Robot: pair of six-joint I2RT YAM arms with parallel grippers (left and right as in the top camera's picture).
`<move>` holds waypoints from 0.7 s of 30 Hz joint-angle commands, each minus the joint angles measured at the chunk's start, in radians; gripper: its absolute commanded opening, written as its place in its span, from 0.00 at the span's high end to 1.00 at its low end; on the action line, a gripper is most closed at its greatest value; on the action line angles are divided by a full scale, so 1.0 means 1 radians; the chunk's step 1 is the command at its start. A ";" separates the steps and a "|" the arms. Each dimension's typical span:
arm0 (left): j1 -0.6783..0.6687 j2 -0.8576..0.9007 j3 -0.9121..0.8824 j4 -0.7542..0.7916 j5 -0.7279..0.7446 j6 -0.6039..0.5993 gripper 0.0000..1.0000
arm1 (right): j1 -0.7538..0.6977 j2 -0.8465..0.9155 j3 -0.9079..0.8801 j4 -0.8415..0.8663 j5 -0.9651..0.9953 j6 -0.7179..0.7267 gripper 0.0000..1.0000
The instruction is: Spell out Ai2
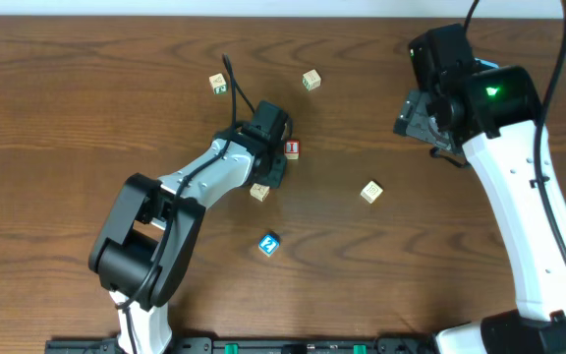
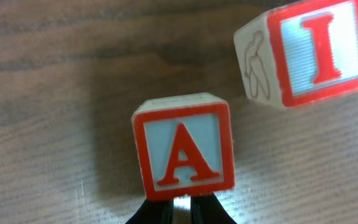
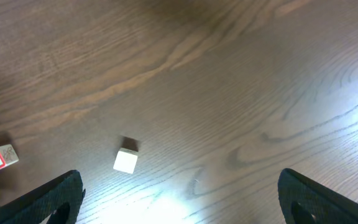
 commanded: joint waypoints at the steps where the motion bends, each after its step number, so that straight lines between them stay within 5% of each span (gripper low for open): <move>1: 0.002 0.030 -0.005 0.014 0.003 -0.023 0.89 | -0.010 -0.015 0.013 -0.002 0.034 -0.005 0.01; 21: 0.002 0.030 -0.003 0.106 0.003 -0.082 0.87 | -0.010 -0.015 0.013 -0.001 0.037 -0.005 0.01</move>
